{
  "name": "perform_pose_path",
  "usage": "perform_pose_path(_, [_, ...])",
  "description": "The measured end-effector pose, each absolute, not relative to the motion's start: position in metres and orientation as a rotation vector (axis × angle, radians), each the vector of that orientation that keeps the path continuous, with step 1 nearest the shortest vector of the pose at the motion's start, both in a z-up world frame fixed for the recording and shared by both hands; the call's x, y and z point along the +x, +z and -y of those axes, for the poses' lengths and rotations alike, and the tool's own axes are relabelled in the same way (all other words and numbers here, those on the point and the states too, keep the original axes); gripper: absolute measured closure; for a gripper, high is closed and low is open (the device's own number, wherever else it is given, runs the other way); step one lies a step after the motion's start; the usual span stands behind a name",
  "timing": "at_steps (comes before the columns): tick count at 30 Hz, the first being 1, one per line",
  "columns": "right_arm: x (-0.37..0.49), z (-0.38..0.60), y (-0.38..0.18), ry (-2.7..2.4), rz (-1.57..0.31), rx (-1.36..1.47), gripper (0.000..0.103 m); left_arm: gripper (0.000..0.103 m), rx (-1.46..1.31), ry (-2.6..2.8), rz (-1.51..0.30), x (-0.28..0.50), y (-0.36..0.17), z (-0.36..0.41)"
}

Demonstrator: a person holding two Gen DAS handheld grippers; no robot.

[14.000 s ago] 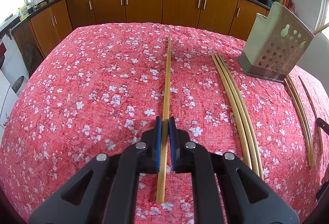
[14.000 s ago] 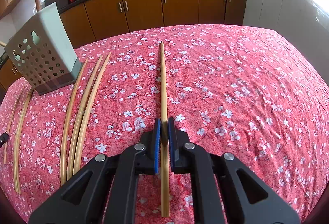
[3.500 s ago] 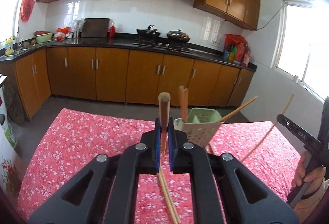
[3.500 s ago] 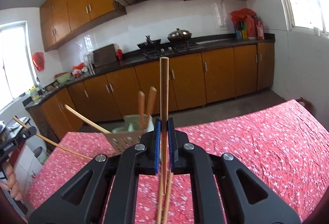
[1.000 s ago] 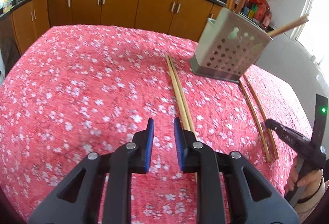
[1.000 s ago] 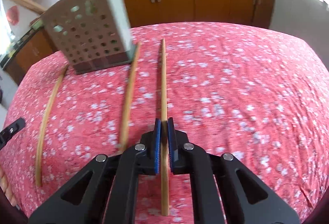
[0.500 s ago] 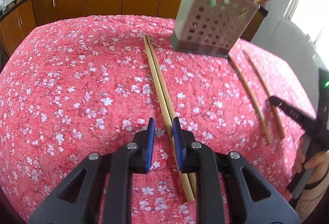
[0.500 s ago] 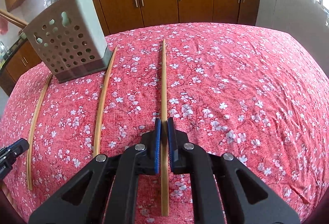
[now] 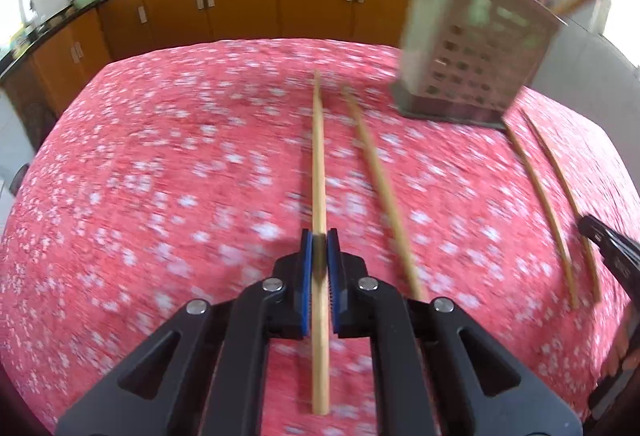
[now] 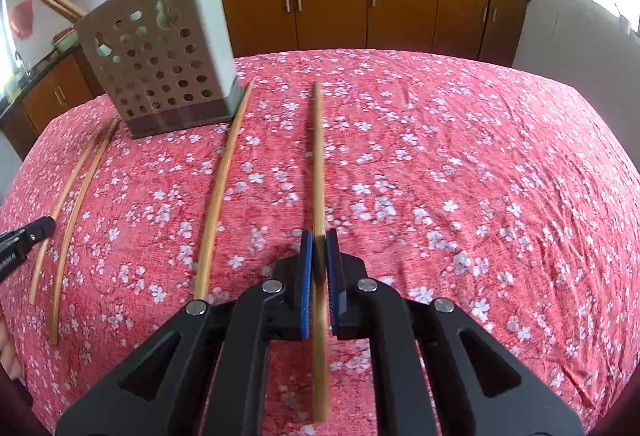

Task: Organize utensils

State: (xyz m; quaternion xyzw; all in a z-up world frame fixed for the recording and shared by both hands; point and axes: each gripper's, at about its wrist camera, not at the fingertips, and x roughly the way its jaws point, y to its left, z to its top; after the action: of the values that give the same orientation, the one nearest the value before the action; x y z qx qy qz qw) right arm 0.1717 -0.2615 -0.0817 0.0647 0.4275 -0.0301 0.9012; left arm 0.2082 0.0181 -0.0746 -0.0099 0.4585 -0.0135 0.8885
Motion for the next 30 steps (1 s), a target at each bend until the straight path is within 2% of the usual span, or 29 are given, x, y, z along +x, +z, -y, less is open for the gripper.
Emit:
perform_pose_path(6, [0.174,0.275,-0.082,-0.097,-0.882,0.17,0.095,0.093,-0.085,-0.018,-0.93,0.219,-0.076,-0.055])
perform_pose_path(30, [0.176,0.274,-0.082,-0.1,-0.885,0.165,0.095,0.093,-0.104,-0.032,-0.903,0.208,-0.079,-0.063])
